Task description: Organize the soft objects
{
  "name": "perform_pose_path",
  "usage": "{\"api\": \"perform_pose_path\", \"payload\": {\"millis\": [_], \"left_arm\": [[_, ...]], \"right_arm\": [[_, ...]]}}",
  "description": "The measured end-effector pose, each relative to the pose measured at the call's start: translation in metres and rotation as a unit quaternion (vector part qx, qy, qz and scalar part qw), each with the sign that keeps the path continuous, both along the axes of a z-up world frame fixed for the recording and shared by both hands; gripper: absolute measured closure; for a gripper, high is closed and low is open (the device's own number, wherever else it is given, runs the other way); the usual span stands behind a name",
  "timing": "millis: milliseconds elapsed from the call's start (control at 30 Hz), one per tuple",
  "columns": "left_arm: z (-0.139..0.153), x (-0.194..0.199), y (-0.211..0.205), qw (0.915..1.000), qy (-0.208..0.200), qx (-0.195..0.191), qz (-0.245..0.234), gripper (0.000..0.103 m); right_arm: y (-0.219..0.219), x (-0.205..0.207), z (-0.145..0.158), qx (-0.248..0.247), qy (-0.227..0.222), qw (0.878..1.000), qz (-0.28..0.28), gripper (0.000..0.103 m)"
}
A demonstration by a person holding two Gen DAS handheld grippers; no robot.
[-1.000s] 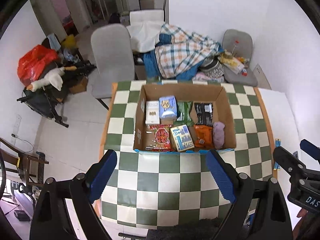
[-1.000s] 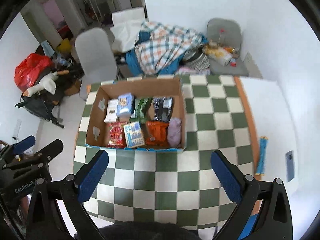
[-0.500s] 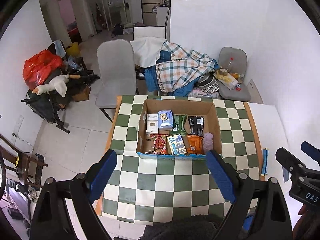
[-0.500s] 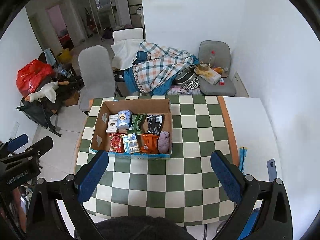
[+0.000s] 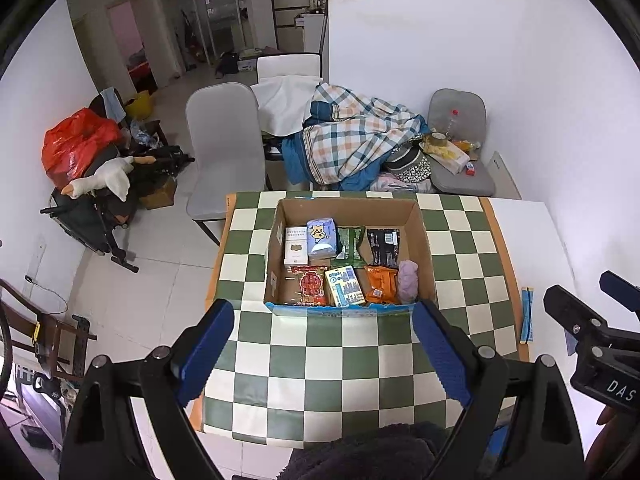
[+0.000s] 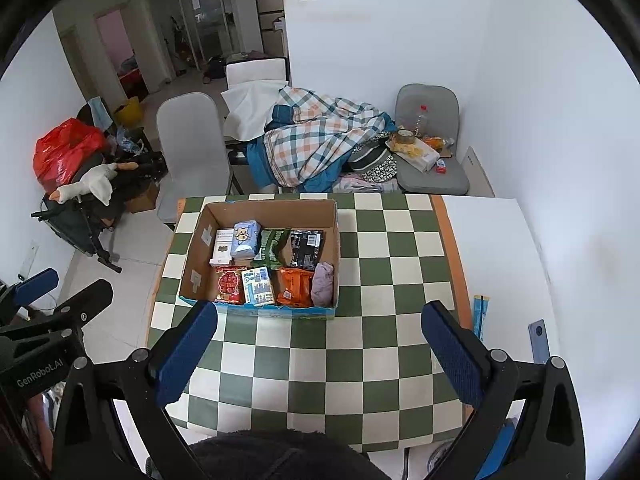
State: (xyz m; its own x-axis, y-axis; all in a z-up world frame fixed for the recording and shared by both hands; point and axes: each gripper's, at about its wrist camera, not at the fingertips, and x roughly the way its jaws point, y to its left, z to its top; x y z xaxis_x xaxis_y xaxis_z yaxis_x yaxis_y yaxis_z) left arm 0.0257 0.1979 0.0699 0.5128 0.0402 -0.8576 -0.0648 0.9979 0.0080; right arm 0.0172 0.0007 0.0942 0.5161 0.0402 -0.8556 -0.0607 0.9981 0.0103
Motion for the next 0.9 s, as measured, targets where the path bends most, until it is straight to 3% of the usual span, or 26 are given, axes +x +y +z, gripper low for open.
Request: {"api": "perform_pose_path", "payload": {"millis": [900], "left_arm": [[0.012,0.002,0.012,0.9997,-0.021,0.008,0.003,0.012]], "right_arm": [[-0.001,0.003,0.005,-0.007,-0.003,1.000,0.000,0.000]]}}
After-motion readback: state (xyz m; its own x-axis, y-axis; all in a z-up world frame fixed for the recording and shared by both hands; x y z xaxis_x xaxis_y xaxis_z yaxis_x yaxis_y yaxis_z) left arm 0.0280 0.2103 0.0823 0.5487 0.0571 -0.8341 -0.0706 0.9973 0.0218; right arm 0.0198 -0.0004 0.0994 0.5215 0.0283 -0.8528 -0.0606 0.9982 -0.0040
